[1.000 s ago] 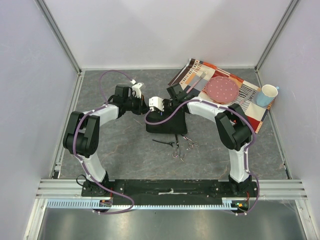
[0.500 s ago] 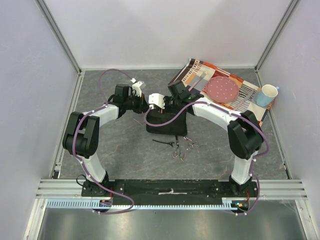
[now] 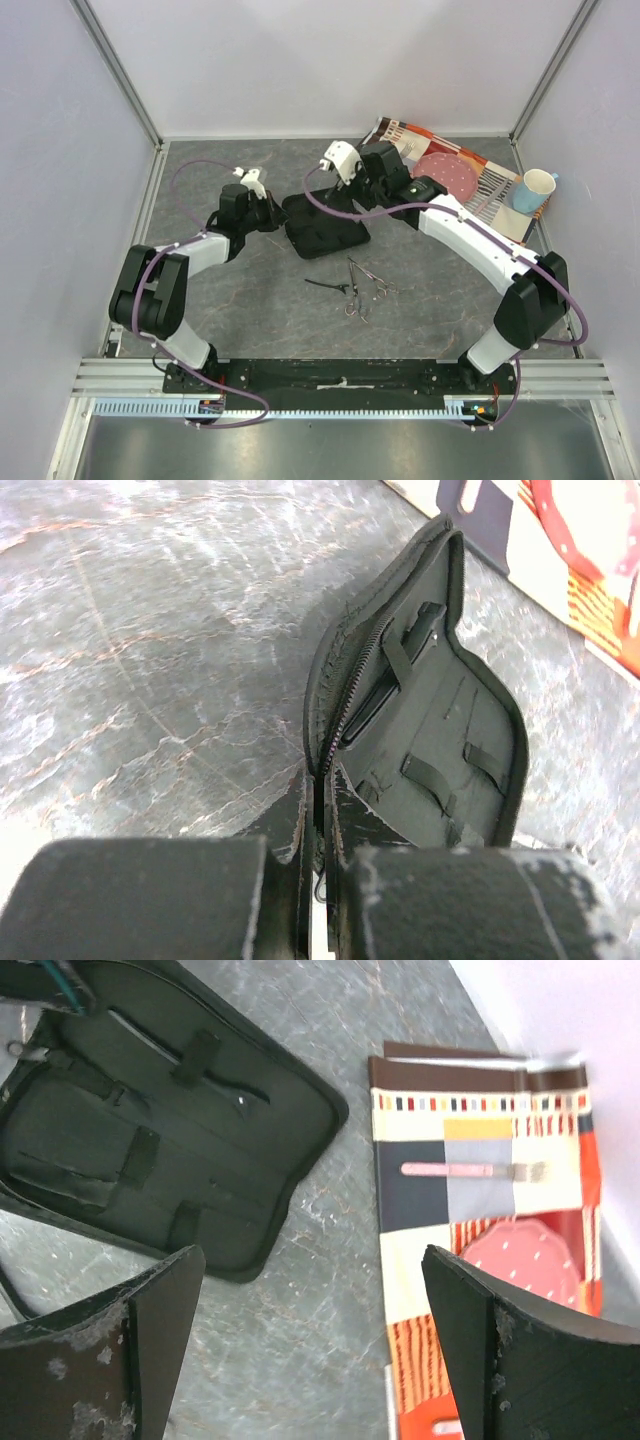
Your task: Sort the hair-cutting tools
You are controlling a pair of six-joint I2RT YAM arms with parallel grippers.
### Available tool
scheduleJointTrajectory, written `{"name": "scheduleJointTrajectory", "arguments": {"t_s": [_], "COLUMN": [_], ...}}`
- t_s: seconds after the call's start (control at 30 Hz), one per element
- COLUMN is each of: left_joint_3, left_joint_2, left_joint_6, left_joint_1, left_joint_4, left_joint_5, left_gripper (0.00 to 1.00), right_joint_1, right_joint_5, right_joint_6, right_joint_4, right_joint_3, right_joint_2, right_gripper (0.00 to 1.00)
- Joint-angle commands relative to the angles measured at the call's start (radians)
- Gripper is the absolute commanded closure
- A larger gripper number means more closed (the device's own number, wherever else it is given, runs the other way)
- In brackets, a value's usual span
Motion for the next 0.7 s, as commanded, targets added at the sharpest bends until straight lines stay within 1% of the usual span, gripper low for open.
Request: {"name": "scheduleJointTrajectory", "arguments": {"t_s": [0.0, 0.07, 0.1, 0.13, 0.17, 0.2, 0.23, 0.27, 0.3, 0.33, 0.4, 0.47, 0.57, 0.67], "left_joint_3": [-0.050, -0.084, -0.093, -0.099, -0.099, -0.096, -0.083, -0.072, -0.058, -0.056, -0.064, -0.089, -0.118, -0.159], "left_joint_2": [-0.096, -0.119, -0.131, -0.143, -0.148, -0.148, -0.140, -0.133, -0.110, -0.101, -0.090, -0.100, -0.122, -0.171], "left_joint_6": [-0.210, -0.269, -0.288, -0.303, -0.328, -0.346, -0.375, -0.438, -0.467, -0.474, -0.501, -0.508, -0.523, -0.515], "left_joint_1": [-0.036, -0.073, -0.091, -0.110, -0.152, -0.172, -0.188, -0.203, -0.209, -0.212, -0.214, -0.217, -0.226, -0.252], "left_joint_4": [0.171, 0.165, 0.139, 0.117, 0.097, 0.035, -0.002, -0.039, -0.088, -0.108, -0.124, -0.125, -0.151, -0.180], "left_joint_5": [-0.273, -0.359, -0.484, -0.542, -0.599, -0.706, -0.742, -0.765, -0.766, -0.762, -0.744, -0.734, -0.722, -0.713], "left_gripper": [0.98, 0.98, 0.98, 0.98, 0.98, 0.98, 0.97, 0.96, 0.89, 0.83, 0.76, 0.75, 0.74, 0.73], "right_joint_1": [-0.009, -0.009, -0.009, -0.009, -0.009, -0.007, -0.003, 0.007, 0.061, 0.082, 0.124, 0.151, 0.189, 0.246], "right_joint_5": [0.114, 0.081, 0.080, 0.078, 0.093, 0.101, 0.104, 0.126, 0.193, 0.222, 0.283, 0.343, 0.426, 0.553], "right_joint_6": [0.317, 0.376, 0.441, 0.513, 0.549, 0.572, 0.594, 0.594, 0.604, 0.620, 0.678, 0.738, 0.781, 0.778], "right_joint_4": [-0.054, -0.011, 0.015, 0.036, 0.062, 0.060, 0.050, 0.040, 0.032, 0.029, 0.041, 0.059, 0.058, 0.056], "right_joint_3": [0.039, 0.014, -0.027, -0.049, -0.069, -0.086, -0.092, -0.098, -0.121, -0.130, -0.173, -0.207, -0.236, -0.250], "right_joint_2": [0.008, -0.007, -0.018, -0.036, -0.044, -0.042, -0.038, -0.036, -0.030, -0.033, -0.044, -0.070, -0.094, -0.125], "right_gripper": [0.02, 0.02, 0.02, 0.02, 0.02, 0.02, 0.02, 0.02, 0.02, 0.02, 0.02, 0.02, 0.02, 0.02]}}
